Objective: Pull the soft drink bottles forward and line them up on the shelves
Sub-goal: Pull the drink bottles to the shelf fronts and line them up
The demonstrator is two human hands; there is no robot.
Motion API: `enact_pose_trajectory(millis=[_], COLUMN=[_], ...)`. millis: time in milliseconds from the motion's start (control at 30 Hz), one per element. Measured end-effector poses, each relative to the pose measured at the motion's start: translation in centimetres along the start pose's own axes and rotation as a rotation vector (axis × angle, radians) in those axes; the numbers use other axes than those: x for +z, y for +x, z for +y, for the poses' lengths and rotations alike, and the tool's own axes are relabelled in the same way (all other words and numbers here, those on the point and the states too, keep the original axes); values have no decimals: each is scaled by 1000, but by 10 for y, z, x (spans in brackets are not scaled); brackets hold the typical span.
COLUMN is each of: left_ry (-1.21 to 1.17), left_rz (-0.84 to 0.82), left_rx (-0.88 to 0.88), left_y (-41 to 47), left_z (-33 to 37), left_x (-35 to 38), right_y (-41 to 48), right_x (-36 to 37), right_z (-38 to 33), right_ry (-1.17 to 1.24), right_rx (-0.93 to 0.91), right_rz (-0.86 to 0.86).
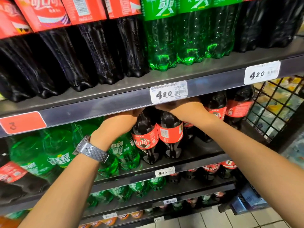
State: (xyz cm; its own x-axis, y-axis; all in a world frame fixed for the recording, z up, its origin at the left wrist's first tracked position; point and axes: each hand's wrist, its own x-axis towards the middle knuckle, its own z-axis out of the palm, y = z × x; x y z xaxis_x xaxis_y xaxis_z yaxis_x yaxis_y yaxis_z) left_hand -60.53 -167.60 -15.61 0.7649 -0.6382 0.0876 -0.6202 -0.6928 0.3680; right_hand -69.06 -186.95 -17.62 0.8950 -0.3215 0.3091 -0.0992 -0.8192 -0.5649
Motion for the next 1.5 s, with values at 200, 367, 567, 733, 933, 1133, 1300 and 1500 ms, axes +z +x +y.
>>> enact_pose_trajectory(millis=[200,367,567,733,933,1133,1300,1500], left_ry=[65,-47,-240,-301,-222,-21,414,548], left_rz=[127,407,610,519,422,257,109,97], left_rx=[65,-55,-3,92,100,367,536,479], left_y=[-7,-19,-39,-84,-115,-111,-88,-81], left_z=[-2,10,12,-4,0,23,43,37], left_x=[9,48,75,112,153,175,178,185], right_y=[-11,-17,-22,-45,-56,-51,-64,-97], right_x=[-23,-17,3,6,22,40,29,58], right_z=[12,15,8,29,35,30,59,97], right_ry=[-9,121,30,126,144,33,380,409], right_rx=[254,255,170,70,35,67,82,332], right_rz=[-290,-186,-82,-23,134,305,354,111])
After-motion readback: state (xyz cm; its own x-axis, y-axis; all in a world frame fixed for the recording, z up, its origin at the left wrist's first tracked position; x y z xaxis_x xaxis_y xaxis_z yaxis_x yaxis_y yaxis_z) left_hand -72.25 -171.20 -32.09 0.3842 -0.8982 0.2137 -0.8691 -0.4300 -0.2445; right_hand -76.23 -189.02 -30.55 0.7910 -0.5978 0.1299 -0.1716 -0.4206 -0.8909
